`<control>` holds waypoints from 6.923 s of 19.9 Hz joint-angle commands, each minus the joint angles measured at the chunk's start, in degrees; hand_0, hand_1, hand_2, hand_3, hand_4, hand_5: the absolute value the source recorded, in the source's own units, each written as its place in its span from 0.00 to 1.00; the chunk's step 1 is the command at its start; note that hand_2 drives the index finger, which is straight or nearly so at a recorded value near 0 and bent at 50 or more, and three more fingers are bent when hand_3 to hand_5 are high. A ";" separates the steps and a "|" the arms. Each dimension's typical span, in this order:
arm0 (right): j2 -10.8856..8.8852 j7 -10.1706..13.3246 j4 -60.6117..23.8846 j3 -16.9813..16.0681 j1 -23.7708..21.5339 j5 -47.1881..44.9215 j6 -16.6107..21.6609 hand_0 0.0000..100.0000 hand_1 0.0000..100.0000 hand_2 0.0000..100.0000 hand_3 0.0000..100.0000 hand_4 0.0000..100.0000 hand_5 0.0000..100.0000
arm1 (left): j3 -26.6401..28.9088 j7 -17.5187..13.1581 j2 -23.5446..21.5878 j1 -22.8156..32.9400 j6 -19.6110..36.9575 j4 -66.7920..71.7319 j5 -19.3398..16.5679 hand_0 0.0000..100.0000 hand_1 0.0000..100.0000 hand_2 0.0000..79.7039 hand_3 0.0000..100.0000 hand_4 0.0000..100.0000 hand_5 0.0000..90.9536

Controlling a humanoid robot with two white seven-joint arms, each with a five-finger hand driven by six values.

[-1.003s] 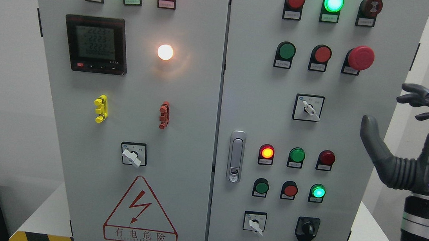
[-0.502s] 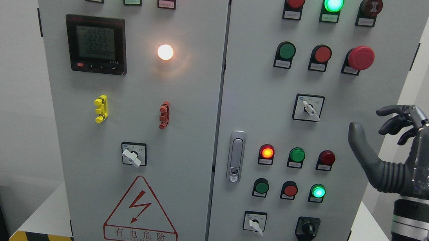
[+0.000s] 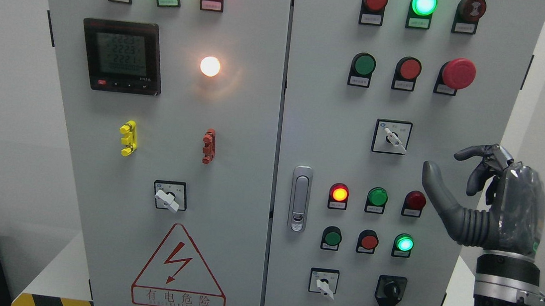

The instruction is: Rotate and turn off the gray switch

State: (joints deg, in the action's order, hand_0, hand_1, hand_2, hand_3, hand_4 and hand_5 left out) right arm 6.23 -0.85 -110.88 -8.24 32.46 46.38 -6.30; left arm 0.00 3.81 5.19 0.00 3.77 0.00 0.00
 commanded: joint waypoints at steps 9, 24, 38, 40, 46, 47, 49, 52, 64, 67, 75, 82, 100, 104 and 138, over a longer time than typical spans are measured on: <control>1.06 0.50 2.68 5.25 1.54 0.03 -3.02 0.06 0.46 0.55 0.99 0.95 1.00 | 0.44 -0.03 -0.01 -0.53 0.01 -1.49 1.06 0.12 0.39 0.00 0.00 0.00 0.00; 0.62 0.33 6.11 5.34 4.27 0.73 -3.10 0.07 0.47 0.55 0.98 0.95 1.00 | 0.44 -0.03 -0.01 -0.53 0.01 -1.49 1.14 0.12 0.39 0.00 0.00 0.00 0.00; 0.27 0.41 7.52 5.16 6.12 0.73 -5.04 0.08 0.48 0.55 0.98 0.95 1.00 | 0.44 -0.03 -0.01 -0.53 0.01 -1.49 1.06 0.12 0.39 0.00 0.00 0.00 0.00; 0.27 0.41 8.13 5.25 6.64 0.82 -5.13 0.07 0.48 0.55 0.98 0.94 1.00 | 0.44 -0.03 -0.01 -0.53 0.01 -1.49 1.06 0.12 0.39 0.00 0.00 0.00 0.00; 0.27 0.33 8.57 5.60 6.73 0.91 -5.30 0.09 0.48 0.56 0.98 0.94 1.00 | 0.53 -0.03 -0.01 -0.53 0.01 -1.49 1.14 0.12 0.39 0.00 0.00 0.00 0.00; 0.27 0.33 8.66 5.69 6.73 0.91 -5.48 0.10 0.48 0.57 0.98 0.94 1.00 | 0.44 -0.03 -0.01 -0.53 0.01 -1.49 1.14 0.12 0.39 0.00 0.00 0.00 0.00; 0.27 0.33 8.66 5.78 7.00 0.91 -5.48 0.10 0.48 0.57 0.98 0.94 1.00 | 0.44 -0.03 -0.01 -0.53 0.01 -1.49 1.14 0.12 0.39 0.00 0.00 0.00 0.00; 0.27 0.33 8.84 5.78 7.09 1.00 -6.18 0.11 0.49 0.57 0.98 0.94 1.00 | 0.44 -0.03 -0.01 -0.53 0.01 -1.49 1.14 0.12 0.39 0.00 0.00 0.00 0.00; 0.27 0.33 9.89 6.57 7.61 2.49 -6.62 0.12 0.49 0.58 0.99 0.94 1.00 | 0.44 -0.03 -0.01 -0.53 0.01 -1.49 1.14 0.12 0.39 0.00 0.00 0.00 0.00; 0.18 0.33 10.07 6.57 7.70 2.58 -6.62 0.12 0.49 0.58 0.99 0.94 1.00 | 0.44 -0.03 -0.01 -0.53 0.01 -1.49 1.14 0.12 0.39 0.00 0.00 0.00 0.00; 0.18 0.59 10.51 6.48 8.40 2.58 -6.71 0.12 0.48 0.59 0.99 0.94 1.00 | 0.44 -0.03 -0.01 -0.53 0.01 -1.49 1.14 0.12 0.39 0.00 0.00 0.00 0.00; 0.18 1.38 10.86 6.40 8.93 2.58 -8.11 0.14 0.46 0.59 0.99 0.94 1.00 | 0.44 -0.03 -0.01 -0.53 0.01 -1.49 1.14 0.12 0.39 0.00 0.00 0.00 0.00; -0.43 2.17 10.95 6.48 8.76 2.58 -8.20 0.17 0.46 0.61 1.00 0.94 1.00 | 0.44 -0.03 -0.01 -0.53 0.01 -1.49 1.14 0.12 0.39 0.00 0.00 0.00 0.00; -0.43 2.26 10.95 6.48 8.58 2.58 -8.20 0.17 0.45 0.61 1.00 0.94 1.00 | 0.44 -0.03 -0.01 -0.53 0.01 -1.49 1.06 0.12 0.39 0.00 0.00 0.00 0.00; -0.43 1.65 10.86 7.98 8.84 2.49 -8.11 0.22 0.48 0.67 1.00 0.95 1.00 | 0.44 -0.03 -0.01 -0.53 0.01 -1.49 1.05 0.12 0.39 0.00 0.00 0.00 0.00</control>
State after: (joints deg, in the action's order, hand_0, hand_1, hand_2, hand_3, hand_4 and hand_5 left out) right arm 5.81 0.92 -100.03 -0.01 41.39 48.88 -14.45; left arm 0.00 3.81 5.18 0.00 3.75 0.00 0.00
